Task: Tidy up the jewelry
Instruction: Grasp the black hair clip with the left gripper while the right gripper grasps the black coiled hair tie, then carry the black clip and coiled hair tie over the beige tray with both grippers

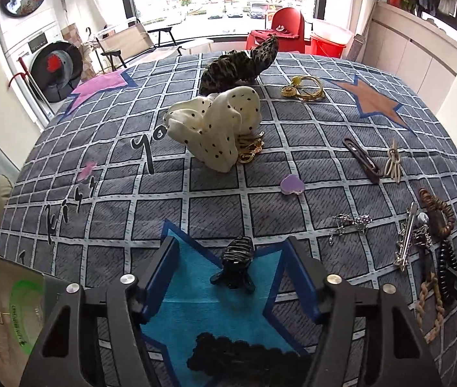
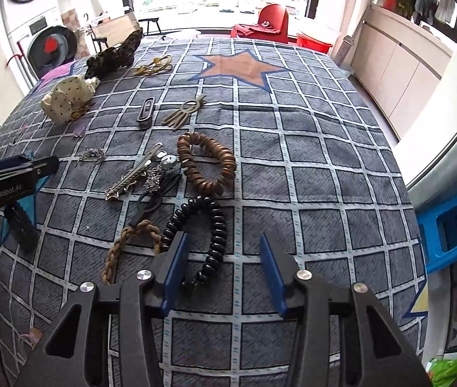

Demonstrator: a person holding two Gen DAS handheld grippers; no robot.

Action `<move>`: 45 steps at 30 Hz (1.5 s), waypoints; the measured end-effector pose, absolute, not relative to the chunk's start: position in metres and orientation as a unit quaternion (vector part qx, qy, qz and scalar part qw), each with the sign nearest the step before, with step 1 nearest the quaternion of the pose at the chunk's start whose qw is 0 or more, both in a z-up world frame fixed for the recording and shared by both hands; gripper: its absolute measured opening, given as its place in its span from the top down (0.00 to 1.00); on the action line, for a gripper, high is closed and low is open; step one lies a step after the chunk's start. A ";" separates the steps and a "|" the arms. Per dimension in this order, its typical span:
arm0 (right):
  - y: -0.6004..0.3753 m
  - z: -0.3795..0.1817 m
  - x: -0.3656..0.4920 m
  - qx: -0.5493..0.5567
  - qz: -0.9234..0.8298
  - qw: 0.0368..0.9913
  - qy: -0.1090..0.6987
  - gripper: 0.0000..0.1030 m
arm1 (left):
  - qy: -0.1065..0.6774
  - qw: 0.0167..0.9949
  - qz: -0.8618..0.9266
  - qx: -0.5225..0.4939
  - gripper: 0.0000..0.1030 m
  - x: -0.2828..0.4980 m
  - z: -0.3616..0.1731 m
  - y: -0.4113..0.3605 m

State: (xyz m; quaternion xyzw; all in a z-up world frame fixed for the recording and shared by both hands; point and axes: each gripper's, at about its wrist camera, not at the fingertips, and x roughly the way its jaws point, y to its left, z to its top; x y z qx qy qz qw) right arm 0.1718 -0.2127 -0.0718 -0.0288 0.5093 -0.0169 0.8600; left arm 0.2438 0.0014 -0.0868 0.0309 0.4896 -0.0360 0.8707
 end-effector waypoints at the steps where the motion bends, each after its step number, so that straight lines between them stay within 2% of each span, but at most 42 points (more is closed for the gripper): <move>1: -0.212 -0.072 0.172 -0.027 -0.015 0.860 0.510 0.58 | 0.488 0.871 -0.039 0.030 0.51 0.243 -0.086 0.002; 2: -0.212 -0.072 0.172 -0.025 -0.012 0.860 0.510 0.62 | 0.488 0.872 -0.039 0.032 0.56 0.243 -0.085 0.002; 4: -0.209 -0.071 0.171 -0.029 -0.009 0.861 0.508 0.73 | 0.487 0.872 -0.042 0.032 0.77 0.242 -0.084 0.002; 5: -0.207 -0.071 0.171 -0.030 -0.006 0.861 0.508 0.83 | 0.488 0.871 -0.043 0.032 0.81 0.242 -0.085 0.002; 6: -0.206 -0.071 0.171 -0.030 -0.005 0.861 0.508 0.89 | 0.487 0.872 -0.042 0.032 0.81 0.242 -0.084 0.003; 15: -0.223 -0.063 0.158 0.021 -0.002 0.867 0.497 0.89 | 0.466 0.883 -0.059 0.018 0.81 0.220 -0.064 0.007; 27: -0.224 -0.034 0.113 0.058 0.025 0.872 0.486 0.89 | 0.440 0.893 -0.098 0.004 0.81 0.153 -0.023 0.014; 45: -0.136 0.001 0.070 0.038 0.096 0.875 0.473 0.89 | 0.410 0.909 -0.052 -0.055 0.81 0.051 0.005 0.117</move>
